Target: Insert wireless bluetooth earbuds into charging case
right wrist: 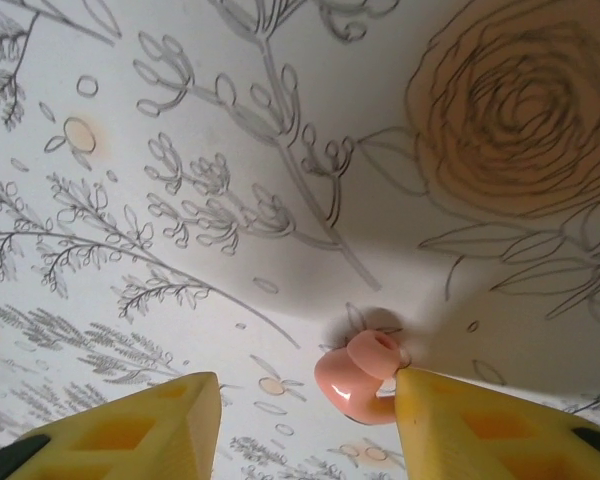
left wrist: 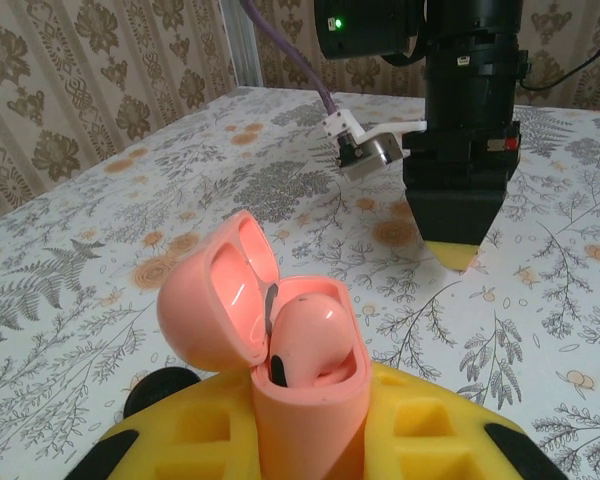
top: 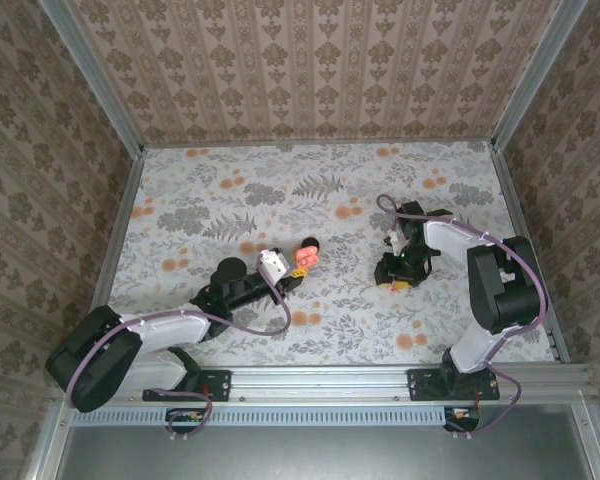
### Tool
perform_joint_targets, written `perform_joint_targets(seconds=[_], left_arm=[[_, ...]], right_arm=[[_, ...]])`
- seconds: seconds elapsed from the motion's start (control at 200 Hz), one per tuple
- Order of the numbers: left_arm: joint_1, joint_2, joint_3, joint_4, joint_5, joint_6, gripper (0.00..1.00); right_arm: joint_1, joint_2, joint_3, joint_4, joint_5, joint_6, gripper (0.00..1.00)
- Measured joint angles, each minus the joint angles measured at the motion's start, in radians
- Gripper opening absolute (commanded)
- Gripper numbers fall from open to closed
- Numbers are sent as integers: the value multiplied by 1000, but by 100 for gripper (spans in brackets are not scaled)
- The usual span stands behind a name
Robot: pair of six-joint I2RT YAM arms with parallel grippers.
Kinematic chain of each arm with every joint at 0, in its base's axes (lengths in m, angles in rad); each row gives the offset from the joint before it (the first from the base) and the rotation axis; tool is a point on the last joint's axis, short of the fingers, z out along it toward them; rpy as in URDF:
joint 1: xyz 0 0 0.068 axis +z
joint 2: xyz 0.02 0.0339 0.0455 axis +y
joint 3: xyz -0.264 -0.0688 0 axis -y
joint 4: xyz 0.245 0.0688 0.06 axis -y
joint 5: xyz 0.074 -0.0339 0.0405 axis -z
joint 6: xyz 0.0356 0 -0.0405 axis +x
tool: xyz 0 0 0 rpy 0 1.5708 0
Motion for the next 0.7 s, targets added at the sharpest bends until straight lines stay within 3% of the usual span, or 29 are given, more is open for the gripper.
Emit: perform_joint_targets(seconds=[0.325,0.7], left_arm=[[0,-35,0,-34,0,0,17],[0,-78,0,-48,-4,8,17]], right_arm=[[33,-6,25,-93,-46,24,51],[51,15,134,-169,113,17,48]])
